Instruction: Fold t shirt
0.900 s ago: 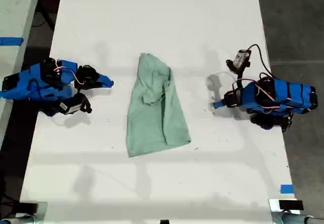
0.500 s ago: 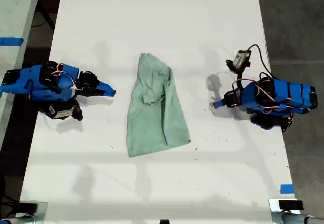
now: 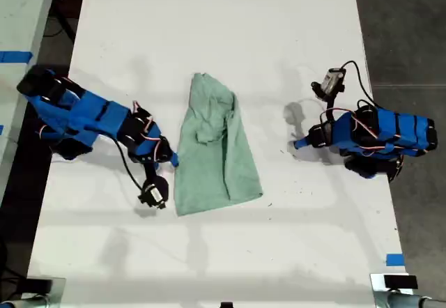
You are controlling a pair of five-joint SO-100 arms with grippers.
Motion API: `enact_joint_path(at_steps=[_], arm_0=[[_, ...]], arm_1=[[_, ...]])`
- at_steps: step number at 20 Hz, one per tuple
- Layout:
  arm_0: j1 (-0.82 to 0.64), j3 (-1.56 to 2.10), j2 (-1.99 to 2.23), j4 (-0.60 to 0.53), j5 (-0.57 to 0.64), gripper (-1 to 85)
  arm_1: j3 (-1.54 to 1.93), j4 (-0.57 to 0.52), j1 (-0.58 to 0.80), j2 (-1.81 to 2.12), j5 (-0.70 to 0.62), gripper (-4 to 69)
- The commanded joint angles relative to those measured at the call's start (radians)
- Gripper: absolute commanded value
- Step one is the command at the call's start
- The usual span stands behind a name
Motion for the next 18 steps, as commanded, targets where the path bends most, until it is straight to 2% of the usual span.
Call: enact_joint_path(at_steps=[1, 11, 12, 13, 14, 18], arm_0=[[0.043, -0.299, -0.178, 0.025, -0.021, 24.7], [0.051, -0.298, -0.385, -0.048, -0.086, 21.8], [0.049, -0.298, -0.419, -0.064, -0.072, 18.1], [0.044, -0.302, -0.446, -0.069, -0.071, 5.8], [0.046, -0.305, -0.451, -0.077, -0.094, -0.2], [0.061, -0.333, -0.342, -0.049, -0.098, -0.2]], arm_1=[[0.049, -0.003, 0.009, 0.005, -0.006, 1.4], [0.049, -0.003, 0.006, 0.005, -0.003, 1.4], [0.049, -0.003, 0.005, 0.005, -0.003, 1.4], [0.049, -0.003, 0.005, 0.005, -0.003, 1.4], [0.049, -0.003, 0.005, 0.005, -0.002, 1.4], [0.051, -0.003, 0.005, 0.003, -0.002, 1.4]])
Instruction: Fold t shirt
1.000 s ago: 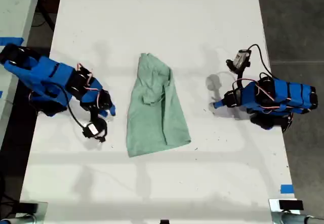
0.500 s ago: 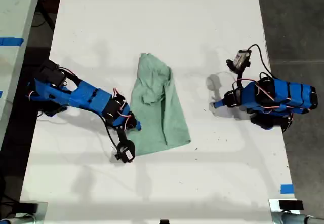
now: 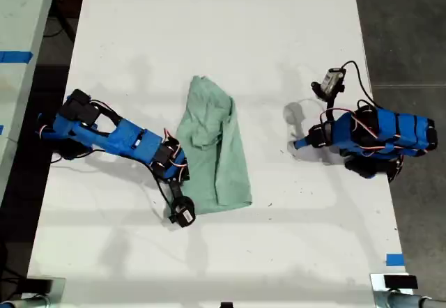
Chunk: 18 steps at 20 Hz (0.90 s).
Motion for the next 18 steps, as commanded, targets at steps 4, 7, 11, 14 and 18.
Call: enact_joint_path(at_steps=[4, 7, 11, 14, 18], arm_0=[[0.078, -0.049, 0.273, 0.137, 0.018, -0.2], [0.1, -0.048, 0.38, 0.198, 0.06, -0.2], [0.028, -0.055, 0.351, 0.187, 0.199, -0.2], [-0.037, -0.227, 0.147, 0.183, 0.342, 0.7], [-0.104, -0.33, 0.035, 0.126, 0.476, 0.2]], arm_1=[[0.051, -0.003, 0.008, 0.003, -0.003, 1.4], [0.051, -0.003, 0.008, 0.003, -0.003, 1.4], [0.051, -0.003, 0.011, 0.003, -0.005, 1.4], [0.051, -0.003, 0.011, 0.003, -0.006, 1.4], [0.051, -0.003, 0.011, 0.003, -0.006, 1.4]])
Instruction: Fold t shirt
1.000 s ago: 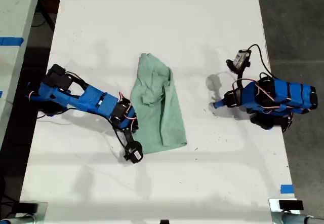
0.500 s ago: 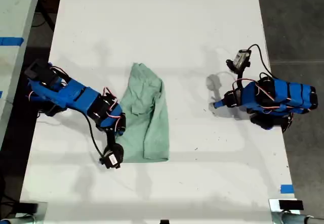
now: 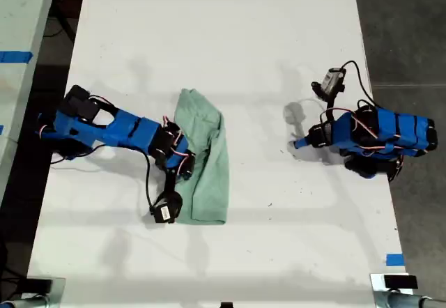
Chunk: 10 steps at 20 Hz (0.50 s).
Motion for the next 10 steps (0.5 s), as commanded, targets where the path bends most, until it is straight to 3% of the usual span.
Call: enact_joint_path(at_steps=[1, 5, 10], arm_0=[[-0.052, -0.075, 0.02, -0.049, 0.057, 1.0], [-0.052, -0.075, 0.061, -0.117, 0.114, 17.3], [-0.017, -0.075, 0.135, -0.13, 0.109, 19.7]], arm_1=[[0.051, -0.003, 0.008, 0.003, -0.008, 1.4], [0.051, -0.003, 0.008, 0.005, -0.009, 1.4], [0.051, -0.003, 0.008, 0.005, -0.011, 1.4]])
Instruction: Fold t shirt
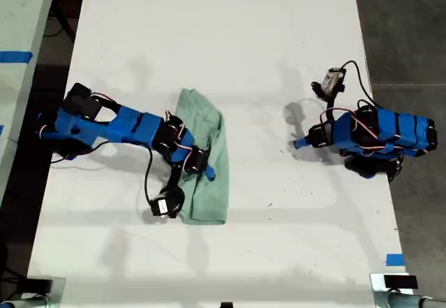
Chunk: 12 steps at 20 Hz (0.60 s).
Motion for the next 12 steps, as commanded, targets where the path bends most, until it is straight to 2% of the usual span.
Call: enact_joint_path(at_steps=[1, 5, 11, 12], arm_0=[[0.041, -0.069, 0.173, -0.02, -0.067, 18.5], [0.1, -0.063, 0.278, -0.038, -0.169, 16.2], [0.035, -0.06, 0.115, -0.037, -0.14, 16.6], [0.037, -0.058, 0.143, -0.003, -0.149, 15.9]], arm_1=[[0.051, -0.003, 0.008, 0.005, -0.011, 1.4], [0.051, -0.003, 0.009, 0.006, -0.011, 1.4], [0.051, -0.003, 0.009, 0.008, -0.015, 1.4], [0.051, -0.003, 0.009, 0.008, -0.017, 1.4]])
